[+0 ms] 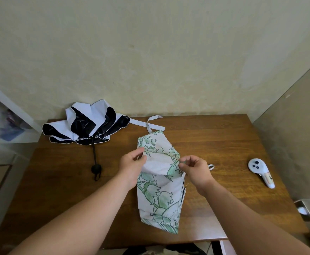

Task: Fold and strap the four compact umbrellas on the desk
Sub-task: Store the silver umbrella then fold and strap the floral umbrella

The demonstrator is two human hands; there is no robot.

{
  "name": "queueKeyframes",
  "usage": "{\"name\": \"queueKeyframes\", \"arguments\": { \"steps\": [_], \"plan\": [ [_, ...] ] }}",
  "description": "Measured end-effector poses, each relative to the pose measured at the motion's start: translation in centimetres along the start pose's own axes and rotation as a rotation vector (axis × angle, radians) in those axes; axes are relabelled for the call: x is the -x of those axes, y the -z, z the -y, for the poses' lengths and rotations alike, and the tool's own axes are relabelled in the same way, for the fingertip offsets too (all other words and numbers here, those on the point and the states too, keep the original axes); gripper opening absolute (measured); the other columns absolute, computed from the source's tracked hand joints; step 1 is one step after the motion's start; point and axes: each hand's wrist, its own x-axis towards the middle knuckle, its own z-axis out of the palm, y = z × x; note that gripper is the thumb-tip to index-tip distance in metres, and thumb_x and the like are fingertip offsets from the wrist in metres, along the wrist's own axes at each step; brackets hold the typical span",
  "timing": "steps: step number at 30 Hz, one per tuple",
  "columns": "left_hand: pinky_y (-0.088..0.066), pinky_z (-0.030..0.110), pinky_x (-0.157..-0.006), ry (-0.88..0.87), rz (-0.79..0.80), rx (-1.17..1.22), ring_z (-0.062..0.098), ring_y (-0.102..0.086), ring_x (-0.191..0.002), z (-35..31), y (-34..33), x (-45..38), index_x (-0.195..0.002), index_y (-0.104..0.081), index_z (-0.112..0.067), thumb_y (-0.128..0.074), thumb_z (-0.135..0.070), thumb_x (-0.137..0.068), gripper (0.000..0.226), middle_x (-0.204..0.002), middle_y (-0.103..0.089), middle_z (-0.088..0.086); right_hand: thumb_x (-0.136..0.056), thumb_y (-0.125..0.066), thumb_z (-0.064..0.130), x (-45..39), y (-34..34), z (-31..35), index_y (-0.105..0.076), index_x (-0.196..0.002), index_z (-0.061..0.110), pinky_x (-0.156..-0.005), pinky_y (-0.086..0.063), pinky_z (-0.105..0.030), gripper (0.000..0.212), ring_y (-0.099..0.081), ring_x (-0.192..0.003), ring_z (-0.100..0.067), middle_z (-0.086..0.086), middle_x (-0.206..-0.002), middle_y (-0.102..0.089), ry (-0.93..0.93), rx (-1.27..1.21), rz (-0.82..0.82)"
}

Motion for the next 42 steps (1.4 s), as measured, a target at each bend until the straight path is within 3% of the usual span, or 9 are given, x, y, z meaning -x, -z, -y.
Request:
{"name": "queueKeyframes", "arguments": {
  "steps": [4, 8, 13, 17, 21, 25, 28, 35, 42],
  "plan": [
    [-0.057, 0.04, -0.101, 0.044, 0.089, 0.145, 0.017, -0.069, -0.113, 0.6, 0.9, 0.3, -0.136, -0.064, -0.033, -0.06, 0.013, -0.096, 0.061, -0.123, -0.071, -0.002, -0.093, -0.072, -0.003, -0.3, -0.1, -0.1, -0.074, -0.097, 0.007, -0.083, -0.056, -0.045, 0.011, -0.063, -0.084, -0.028, -0.016, -0.09, -0.067, -0.034, -0.132, 0.009],
    [-0.054, 0.032, -0.086, 0.006, 0.129, -0.022, 0.021, -0.066, -0.104, 0.6, 1.4, 0.5, -0.116, -0.075, -0.033, -0.067, 0.001, -0.098, 0.039, -0.121, -0.07, 0.008, -0.089, -0.077, -0.004, 0.0, -0.4, 0.5, -0.073, -0.102, 0.008, -0.074, -0.057, -0.033, 0.018, -0.064, -0.079, -0.024, -0.015, -0.088, -0.066, -0.006, -0.147, 0.086],
    [-0.053, 0.031, -0.083, -0.009, 0.03, -0.026, 0.02, -0.064, -0.111, -0.2, 1.2, 0.1, -0.11, -0.078, -0.026, -0.065, -0.01, -0.102, 0.022, -0.119, -0.071, -0.002, -0.084, -0.076, -0.014, 0.3, -0.7, 0.9, -0.073, -0.1, 0.006, -0.071, -0.06, -0.028, 0.026, -0.071, -0.072, -0.017, -0.012, -0.086, -0.072, -0.005, -0.061, 0.053],
    [-0.05, 0.025, -0.079, 0.007, 0.028, -0.009, 0.013, -0.062, -0.11, -0.7, 1.0, 0.4, -0.117, -0.077, -0.021, -0.06, -0.011, -0.105, 0.023, -0.12, -0.07, -0.008, -0.085, -0.077, -0.012, 0.1, -0.7, 1.1, -0.074, -0.101, 0.007, -0.074, -0.061, -0.031, 0.025, -0.07, -0.074, -0.019, -0.015, -0.088, -0.07, -0.002, -0.068, 0.052],
    [-0.056, 0.027, -0.092, -0.078, 0.139, -0.13, 0.015, -0.065, -0.11, -0.6, 1.7, 0.5, -0.125, -0.073, -0.024, -0.066, 0.005, -0.096, 0.042, -0.119, -0.072, -0.004, -0.08, -0.079, -0.015, 0.1, -0.4, 1.5, -0.074, -0.103, 0.011, -0.076, -0.06, -0.031, 0.035, -0.07, -0.076, -0.018, -0.013, -0.09, -0.07, 0.014, 0.002, 0.108],
    [-0.053, 0.011, -0.072, -0.182, 0.149, -0.338, 0.016, -0.059, -0.089, -0.7, 2.6, 0.1, -0.107, -0.078, -0.027, -0.071, 0.008, -0.091, 0.039, -0.103, -0.069, 0.002, -0.079, -0.082, -0.011, -0.3, -0.1, 1.2, -0.075, -0.099, 0.016, -0.083, -0.064, -0.039, 0.034, -0.066, -0.08, -0.021, -0.015, -0.093, -0.069, 0.027, 0.114, 0.08],
    [-0.05, 0.008, -0.066, -0.222, 0.151, -0.435, 0.014, -0.057, -0.083, -0.7, 3.0, -0.2, -0.1, -0.079, -0.027, -0.07, 0.005, -0.093, 0.034, -0.096, -0.066, 0.004, -0.079, -0.084, -0.008, -0.4, 0.1, 1.3, -0.075, -0.099, 0.014, -0.087, -0.063, -0.044, 0.032, -0.068, -0.081, -0.023, -0.022, -0.096, -0.072, 0.022, 0.112, 0.059],
    [-0.061, 0.033, -0.078, -0.311, 0.144, -0.561, 0.019, -0.065, -0.082, -0.4, 2.8, -0.6, -0.099, -0.078, -0.039, -0.08, -0.004, -0.088, 0.036, -0.095, -0.069, 0.007, -0.082, -0.085, -0.001, -0.5, 0.0, 2.1, -0.076, -0.092, 0.013, -0.062, -0.05, -0.021, 0.02, -0.051, -0.063, -0.01, -0.003, -0.076, -0.056, 0.043, 0.153, 0.036],
    [-0.061, 0.046, -0.083, -0.338, 0.079, -0.562, 0.024, -0.069, -0.085, -0.1, 3.0, -1.2, -0.089, -0.079, -0.041, -0.078, -0.014, -0.09, 0.027, -0.091, -0.073, 0.001, -0.085, -0.084, 0.007, -0.6, 0.1, 2.5, -0.077, -0.084, 0.009, -0.074, -0.059, -0.025, 0.008, -0.07, -0.073, -0.011, -0.005, -0.08, -0.076, 0.051, 0.151, 0.041]
  ]
}}
